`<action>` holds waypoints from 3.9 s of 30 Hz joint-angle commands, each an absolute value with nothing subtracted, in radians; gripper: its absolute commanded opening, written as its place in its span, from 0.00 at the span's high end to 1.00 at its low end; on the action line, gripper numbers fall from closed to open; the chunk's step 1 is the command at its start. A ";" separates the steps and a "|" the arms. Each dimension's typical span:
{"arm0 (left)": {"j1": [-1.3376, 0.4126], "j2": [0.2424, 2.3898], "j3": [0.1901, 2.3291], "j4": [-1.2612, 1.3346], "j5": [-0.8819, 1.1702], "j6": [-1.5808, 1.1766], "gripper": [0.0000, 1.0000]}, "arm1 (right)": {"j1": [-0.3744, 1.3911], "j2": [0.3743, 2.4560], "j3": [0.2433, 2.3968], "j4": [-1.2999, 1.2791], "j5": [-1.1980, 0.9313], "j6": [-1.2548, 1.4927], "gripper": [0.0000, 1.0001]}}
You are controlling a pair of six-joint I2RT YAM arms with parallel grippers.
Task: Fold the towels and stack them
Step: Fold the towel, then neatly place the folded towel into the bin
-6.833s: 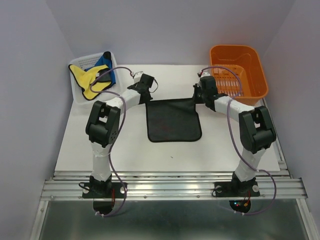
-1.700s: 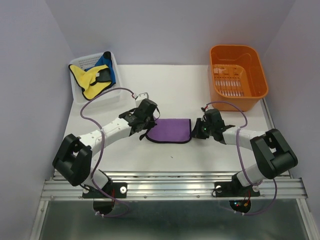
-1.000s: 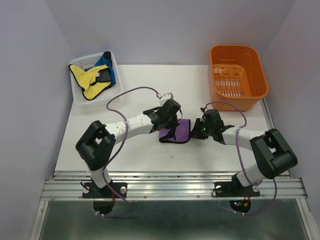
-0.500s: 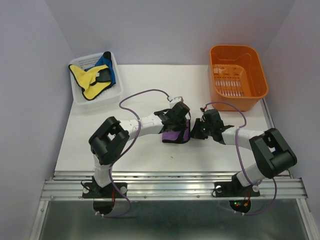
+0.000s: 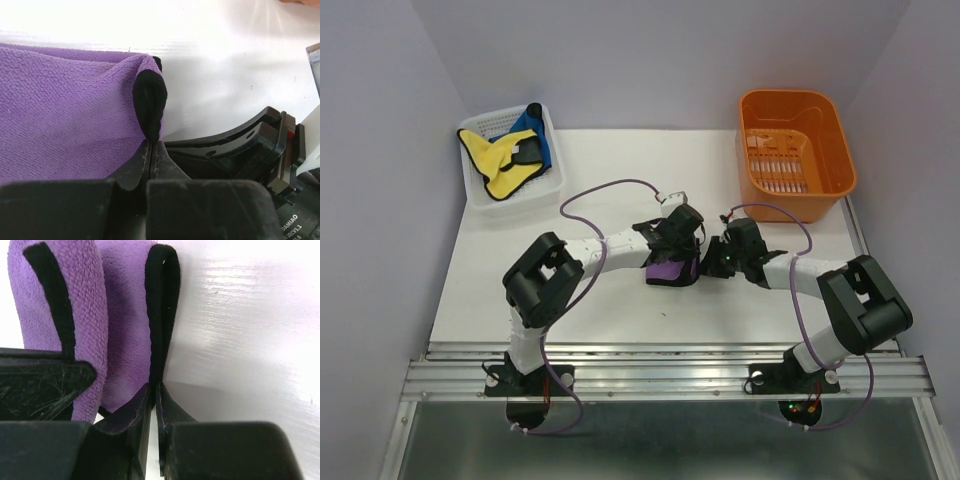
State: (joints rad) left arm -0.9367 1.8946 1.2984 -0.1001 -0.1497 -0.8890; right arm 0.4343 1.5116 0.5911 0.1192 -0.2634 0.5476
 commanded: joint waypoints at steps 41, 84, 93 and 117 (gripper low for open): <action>-0.960 1.559 1.237 -0.144 -0.253 -0.733 0.01 | 0.445 1.240 0.657 -0.137 -0.078 0.554 0.39; -0.634 0.887 0.569 -0.218 -0.383 -0.831 0.01 | 0.541 1.646 0.724 0.058 -0.035 0.640 0.72; -0.629 0.902 0.575 -0.230 -0.397 -0.833 0.01 | 0.586 1.709 0.784 0.032 0.029 0.620 0.99; -0.603 0.966 0.634 -0.247 -0.442 -0.804 0.01 | 0.673 1.522 1.215 -0.270 0.564 0.026 0.99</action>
State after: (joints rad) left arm -0.6147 0.9451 0.5846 -0.2523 -0.4011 -0.8227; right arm 0.6750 1.5360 1.0748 -0.1951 0.4351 0.1425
